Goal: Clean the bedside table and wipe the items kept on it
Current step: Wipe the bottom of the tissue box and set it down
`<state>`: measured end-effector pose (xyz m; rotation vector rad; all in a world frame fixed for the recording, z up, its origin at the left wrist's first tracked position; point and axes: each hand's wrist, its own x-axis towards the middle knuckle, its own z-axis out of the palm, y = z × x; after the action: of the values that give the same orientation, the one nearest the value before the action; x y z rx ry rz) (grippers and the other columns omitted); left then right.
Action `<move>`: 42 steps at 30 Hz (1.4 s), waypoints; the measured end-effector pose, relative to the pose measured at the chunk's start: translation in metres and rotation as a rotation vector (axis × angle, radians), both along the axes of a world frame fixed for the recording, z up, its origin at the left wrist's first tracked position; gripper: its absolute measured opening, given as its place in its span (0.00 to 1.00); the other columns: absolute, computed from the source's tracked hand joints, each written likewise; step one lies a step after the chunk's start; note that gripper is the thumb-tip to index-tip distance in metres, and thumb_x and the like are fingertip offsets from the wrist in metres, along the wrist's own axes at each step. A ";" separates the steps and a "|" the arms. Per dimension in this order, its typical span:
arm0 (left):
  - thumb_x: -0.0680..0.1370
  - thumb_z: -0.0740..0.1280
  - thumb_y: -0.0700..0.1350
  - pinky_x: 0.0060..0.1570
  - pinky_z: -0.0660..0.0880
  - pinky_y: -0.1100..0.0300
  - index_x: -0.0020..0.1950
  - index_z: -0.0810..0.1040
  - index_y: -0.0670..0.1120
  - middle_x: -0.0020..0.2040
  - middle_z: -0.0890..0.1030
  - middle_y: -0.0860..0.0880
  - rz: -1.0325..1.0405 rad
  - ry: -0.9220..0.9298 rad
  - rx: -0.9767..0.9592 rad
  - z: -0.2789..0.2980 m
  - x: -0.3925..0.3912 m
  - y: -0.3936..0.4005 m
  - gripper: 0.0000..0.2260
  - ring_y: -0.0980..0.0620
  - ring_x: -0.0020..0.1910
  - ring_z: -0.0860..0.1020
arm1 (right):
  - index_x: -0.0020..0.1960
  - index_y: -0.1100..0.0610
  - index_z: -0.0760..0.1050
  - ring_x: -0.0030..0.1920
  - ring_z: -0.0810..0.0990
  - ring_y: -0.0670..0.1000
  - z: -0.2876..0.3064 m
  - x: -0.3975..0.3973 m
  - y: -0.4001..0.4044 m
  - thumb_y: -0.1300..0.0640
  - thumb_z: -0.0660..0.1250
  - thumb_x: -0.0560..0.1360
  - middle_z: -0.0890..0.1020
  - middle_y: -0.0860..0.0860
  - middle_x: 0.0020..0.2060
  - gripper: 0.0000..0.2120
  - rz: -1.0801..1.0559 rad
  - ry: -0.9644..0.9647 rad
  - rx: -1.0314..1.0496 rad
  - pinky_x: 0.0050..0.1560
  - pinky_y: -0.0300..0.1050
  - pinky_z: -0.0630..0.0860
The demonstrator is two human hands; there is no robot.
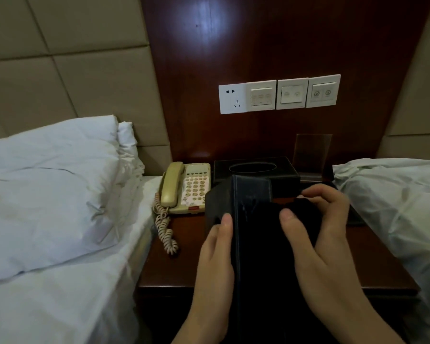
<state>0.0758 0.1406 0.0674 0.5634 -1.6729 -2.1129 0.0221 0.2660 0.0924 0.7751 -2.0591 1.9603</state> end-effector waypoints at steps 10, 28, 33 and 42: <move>0.82 0.59 0.58 0.39 0.68 0.85 0.70 0.76 0.55 0.55 0.75 0.65 0.056 0.010 -0.031 -0.015 0.005 0.004 0.18 0.80 0.44 0.74 | 0.62 0.37 0.70 0.63 0.70 0.39 -0.019 -0.011 -0.007 0.35 0.56 0.78 0.67 0.34 0.61 0.15 -0.004 0.373 0.449 0.56 0.33 0.69; 0.83 0.58 0.55 0.42 0.71 0.79 0.58 0.82 0.56 0.47 0.84 0.67 -0.019 -0.013 -0.152 -0.007 0.014 0.003 0.13 0.76 0.47 0.78 | 0.62 0.39 0.71 0.53 0.72 0.32 -0.014 -0.016 -0.002 0.40 0.60 0.77 0.68 0.36 0.56 0.15 -0.111 0.415 0.466 0.45 0.23 0.69; 0.82 0.58 0.56 0.48 0.72 0.76 0.57 0.83 0.58 0.51 0.85 0.65 -0.046 0.029 -0.230 -0.010 0.011 0.004 0.14 0.70 0.52 0.81 | 0.60 0.42 0.70 0.51 0.73 0.35 -0.012 -0.019 -0.008 0.42 0.59 0.78 0.69 0.40 0.55 0.13 -0.167 0.332 0.461 0.42 0.27 0.71; 0.84 0.58 0.53 0.45 0.74 0.75 0.50 0.83 0.56 0.44 0.86 0.66 -0.097 0.017 -0.183 -0.010 0.010 0.008 0.13 0.71 0.47 0.82 | 0.57 0.36 0.72 0.48 0.74 0.37 -0.002 -0.027 -0.012 0.42 0.63 0.77 0.72 0.40 0.47 0.09 -0.137 0.266 0.363 0.41 0.29 0.70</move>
<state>0.0861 0.1489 0.0573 0.4151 -1.8934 -1.9949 -0.0048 0.2544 0.0902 0.8800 -2.2562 1.3463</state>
